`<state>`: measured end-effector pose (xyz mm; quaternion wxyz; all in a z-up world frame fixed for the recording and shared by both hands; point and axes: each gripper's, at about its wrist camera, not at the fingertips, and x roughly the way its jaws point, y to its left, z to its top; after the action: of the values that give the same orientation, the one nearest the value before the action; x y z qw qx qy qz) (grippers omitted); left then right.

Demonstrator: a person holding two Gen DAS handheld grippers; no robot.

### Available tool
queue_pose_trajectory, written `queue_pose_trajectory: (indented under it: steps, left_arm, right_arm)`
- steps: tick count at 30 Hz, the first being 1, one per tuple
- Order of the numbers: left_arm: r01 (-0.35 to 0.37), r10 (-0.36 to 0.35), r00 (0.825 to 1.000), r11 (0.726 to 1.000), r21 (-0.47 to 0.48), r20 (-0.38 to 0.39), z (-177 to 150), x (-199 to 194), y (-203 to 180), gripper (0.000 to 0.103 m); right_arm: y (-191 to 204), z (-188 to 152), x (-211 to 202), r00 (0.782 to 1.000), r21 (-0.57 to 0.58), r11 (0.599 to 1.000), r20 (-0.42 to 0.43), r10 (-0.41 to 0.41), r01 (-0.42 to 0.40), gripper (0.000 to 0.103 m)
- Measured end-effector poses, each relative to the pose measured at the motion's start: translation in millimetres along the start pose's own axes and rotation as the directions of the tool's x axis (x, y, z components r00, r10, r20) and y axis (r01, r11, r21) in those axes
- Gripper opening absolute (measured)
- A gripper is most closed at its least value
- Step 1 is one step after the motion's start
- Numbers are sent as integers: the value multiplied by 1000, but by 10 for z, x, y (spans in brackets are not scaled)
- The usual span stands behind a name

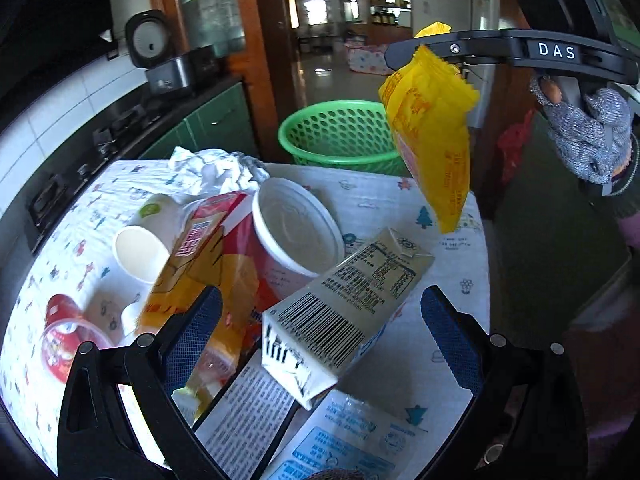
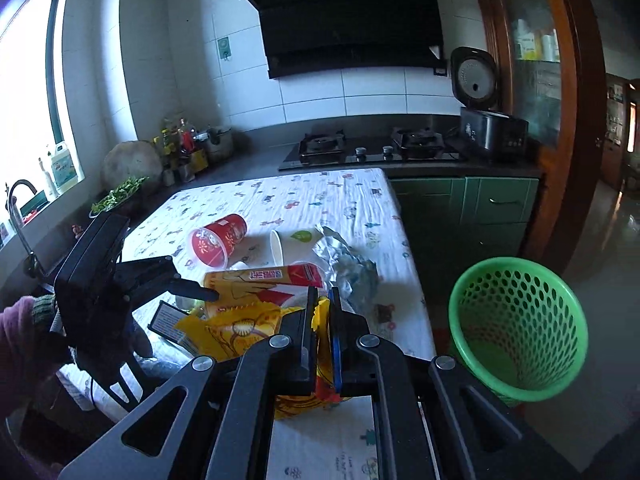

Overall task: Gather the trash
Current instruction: 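Drop the yellow bag into the green basket with the right tool while the left grasps a white milk carton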

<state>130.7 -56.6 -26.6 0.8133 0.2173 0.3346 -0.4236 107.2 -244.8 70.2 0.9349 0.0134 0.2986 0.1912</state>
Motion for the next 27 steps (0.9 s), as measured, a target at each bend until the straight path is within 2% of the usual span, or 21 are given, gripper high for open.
queue_pose_trajectory:
  steps: [3, 7, 15, 16, 23, 27]
  left_arm:
    - [23, -23, 1000, 1000, 19, -12, -3, 57, -48, 95]
    - [46, -45, 998, 998, 37, -39, 1, 132, -62, 71]
    - [48, -48, 999, 999, 15, -20, 69, 85, -138, 44]
    - [39, -39, 999, 999, 20, -18, 79, 82, -168, 38]
    - [1, -1, 1000, 1000, -14, -12, 165, 40, -269, 37]
    - [11, -11, 1000, 998, -61, 2, 250, -57, -240, 37]
  right_arm:
    - [-56, -4, -31, 1000, 23, 999, 4, -23, 23, 6]
    - [-143, 12, -62, 999, 38, 998, 1, -54, 54, 6]
    - [-497, 66, -36, 992, 72, 989, -19, -128, 129, 6]
    - [-576, 81, -16, 989, 78, 986, -26, -143, 145, 6]
    - [-1153, 123, 112, 965, 129, 957, -63, -254, 260, 6]
    - [-1522, 154, 224, 935, 151, 923, -71, -348, 355, 6]
